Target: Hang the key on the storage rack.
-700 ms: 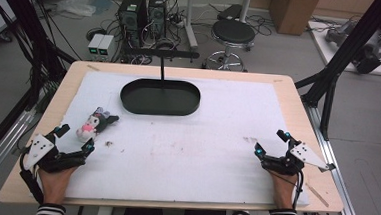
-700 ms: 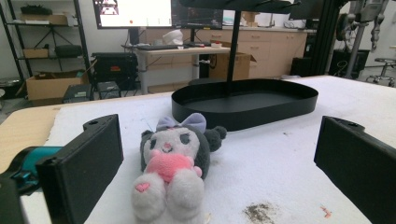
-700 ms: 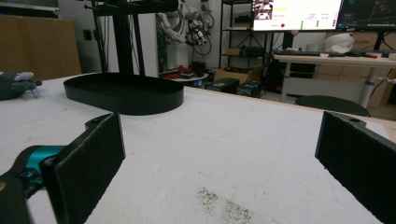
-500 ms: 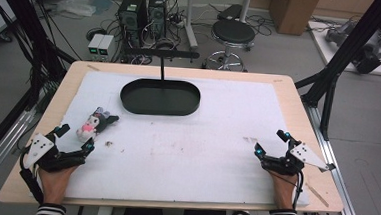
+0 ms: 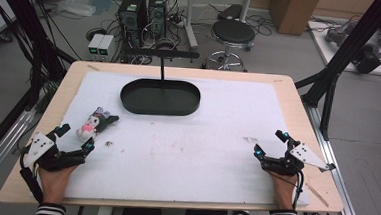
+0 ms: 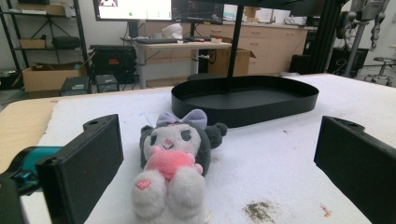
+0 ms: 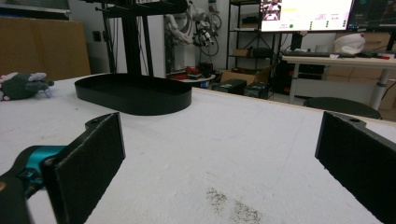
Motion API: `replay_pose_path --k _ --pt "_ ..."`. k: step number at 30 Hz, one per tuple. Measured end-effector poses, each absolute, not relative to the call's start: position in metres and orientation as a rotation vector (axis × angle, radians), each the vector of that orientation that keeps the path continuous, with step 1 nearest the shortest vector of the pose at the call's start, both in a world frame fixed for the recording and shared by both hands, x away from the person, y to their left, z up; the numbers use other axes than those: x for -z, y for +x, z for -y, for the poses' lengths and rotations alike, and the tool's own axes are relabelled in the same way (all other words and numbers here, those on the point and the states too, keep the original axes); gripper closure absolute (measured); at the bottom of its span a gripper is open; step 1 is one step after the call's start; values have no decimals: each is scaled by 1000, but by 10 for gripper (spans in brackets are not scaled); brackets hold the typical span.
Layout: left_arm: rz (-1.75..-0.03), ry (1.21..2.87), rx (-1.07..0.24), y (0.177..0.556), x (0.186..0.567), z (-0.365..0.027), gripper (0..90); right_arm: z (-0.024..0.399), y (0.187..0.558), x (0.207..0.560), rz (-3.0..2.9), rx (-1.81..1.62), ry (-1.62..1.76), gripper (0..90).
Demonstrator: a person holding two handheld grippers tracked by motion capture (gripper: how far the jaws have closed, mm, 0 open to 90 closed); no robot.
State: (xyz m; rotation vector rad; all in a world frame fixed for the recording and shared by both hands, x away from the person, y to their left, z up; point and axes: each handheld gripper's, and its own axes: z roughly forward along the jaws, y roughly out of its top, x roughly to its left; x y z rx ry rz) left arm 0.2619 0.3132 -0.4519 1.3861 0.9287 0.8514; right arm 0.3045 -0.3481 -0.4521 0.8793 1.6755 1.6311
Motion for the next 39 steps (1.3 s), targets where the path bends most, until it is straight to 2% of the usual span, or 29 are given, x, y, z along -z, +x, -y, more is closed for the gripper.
replay_pose_path --k 6,14,26,39 --pt "-942 1388 -857 262 447 -318 17 348 304 452 -1682 -1627 888 5" --pt "-927 1450 -819 267 414 -330 17 348 304 452 -1675 -1630 881 5" --pt "-948 1754 -726 298 370 -318 17 348 304 452 -1681 -1627 890 5" --pt "-1089 1932 -685 330 356 -311 17 348 304 452 -1673 -1628 883 5"
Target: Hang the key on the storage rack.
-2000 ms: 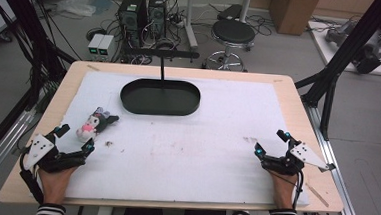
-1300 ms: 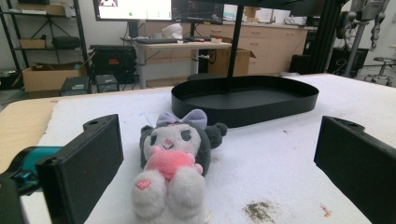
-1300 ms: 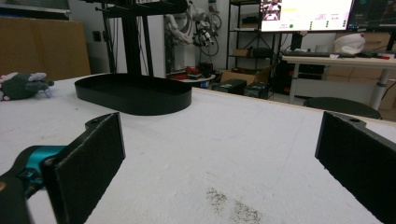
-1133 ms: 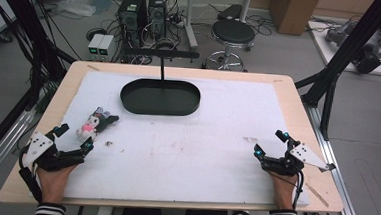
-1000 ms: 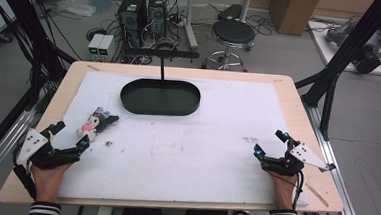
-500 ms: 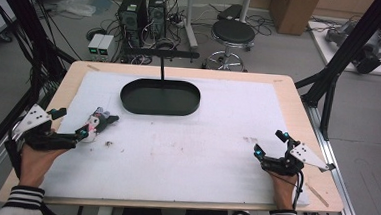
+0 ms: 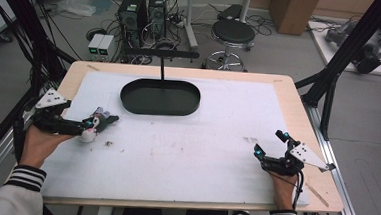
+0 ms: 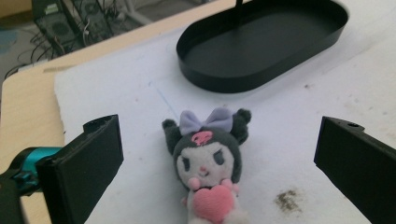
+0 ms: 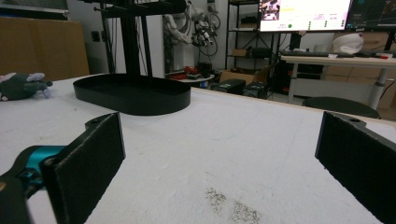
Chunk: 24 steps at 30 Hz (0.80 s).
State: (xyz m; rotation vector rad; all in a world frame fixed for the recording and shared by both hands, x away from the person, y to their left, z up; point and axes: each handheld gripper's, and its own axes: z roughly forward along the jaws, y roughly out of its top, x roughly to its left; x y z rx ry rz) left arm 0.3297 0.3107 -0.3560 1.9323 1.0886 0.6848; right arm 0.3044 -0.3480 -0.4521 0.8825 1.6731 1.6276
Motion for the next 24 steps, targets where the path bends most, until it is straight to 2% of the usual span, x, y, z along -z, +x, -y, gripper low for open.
replay_pose_path --k 24 --pt "-1302 2222 -461 359 380 -299 18 348 304 452 -1672 -1632 888 5"
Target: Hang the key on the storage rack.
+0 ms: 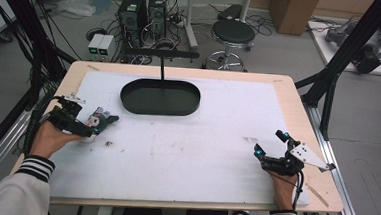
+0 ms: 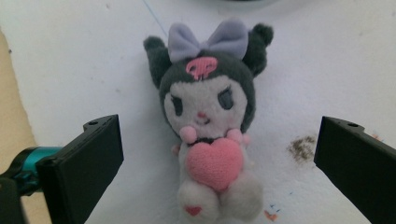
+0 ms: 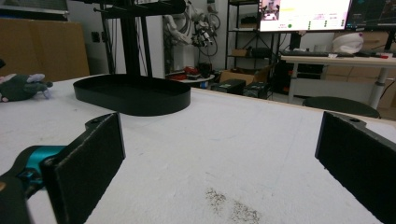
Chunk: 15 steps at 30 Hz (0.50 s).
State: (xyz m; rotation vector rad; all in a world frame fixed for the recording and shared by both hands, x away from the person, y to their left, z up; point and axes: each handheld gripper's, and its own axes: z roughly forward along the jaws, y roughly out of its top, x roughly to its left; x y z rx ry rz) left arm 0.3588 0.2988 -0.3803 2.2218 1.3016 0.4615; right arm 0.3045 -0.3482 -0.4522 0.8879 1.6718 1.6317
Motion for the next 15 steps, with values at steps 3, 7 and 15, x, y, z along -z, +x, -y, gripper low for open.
replay_pose_path --k 3,7,15 --pt "-1315 2251 -457 362 384 -298 32 348 305 452 -1672 -1632 888 5" --pt "-1337 2304 -442 367 391 -295 32 349 304 452 -1671 -1636 891 5" --pt "-1362 2345 -419 370 396 -293 81 349 304 452 -1671 -1637 895 5"
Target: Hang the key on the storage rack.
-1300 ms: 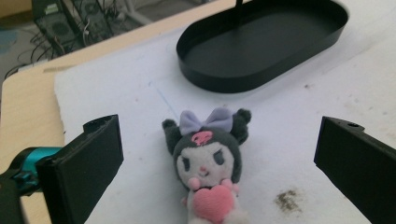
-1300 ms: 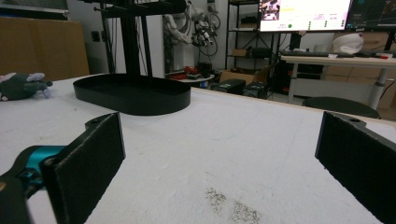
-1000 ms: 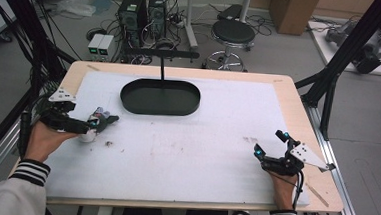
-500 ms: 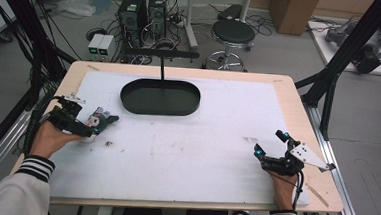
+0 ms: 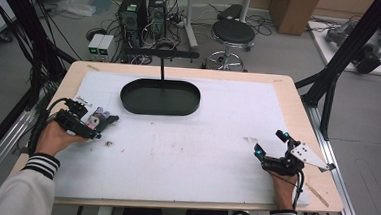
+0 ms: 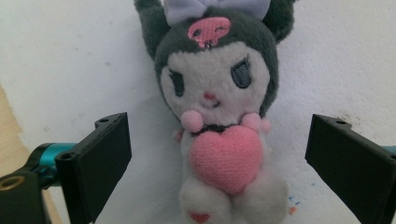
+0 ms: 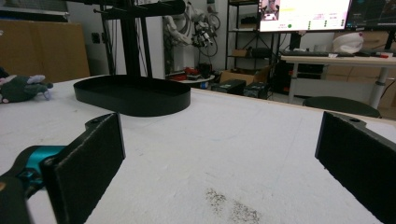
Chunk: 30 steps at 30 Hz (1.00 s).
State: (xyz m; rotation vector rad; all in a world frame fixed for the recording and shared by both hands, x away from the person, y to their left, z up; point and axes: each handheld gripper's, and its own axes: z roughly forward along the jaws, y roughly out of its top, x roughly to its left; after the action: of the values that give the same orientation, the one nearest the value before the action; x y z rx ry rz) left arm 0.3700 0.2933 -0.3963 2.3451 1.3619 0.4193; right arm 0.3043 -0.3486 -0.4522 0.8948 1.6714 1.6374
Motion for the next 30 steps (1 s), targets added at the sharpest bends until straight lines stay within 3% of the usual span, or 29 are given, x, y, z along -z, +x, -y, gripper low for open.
replay_pose_path --k 8,17,30 --pt "-1381 2381 -355 372 400 -290 201 349 304 452 -1673 -1635 896 5" --pt "-1403 2409 -344 373 405 -288 456 348 304 452 -1673 -1632 895 5" --pt "-1397 2412 -370 372 403 -288 564 349 304 452 -1673 -1633 897 5"
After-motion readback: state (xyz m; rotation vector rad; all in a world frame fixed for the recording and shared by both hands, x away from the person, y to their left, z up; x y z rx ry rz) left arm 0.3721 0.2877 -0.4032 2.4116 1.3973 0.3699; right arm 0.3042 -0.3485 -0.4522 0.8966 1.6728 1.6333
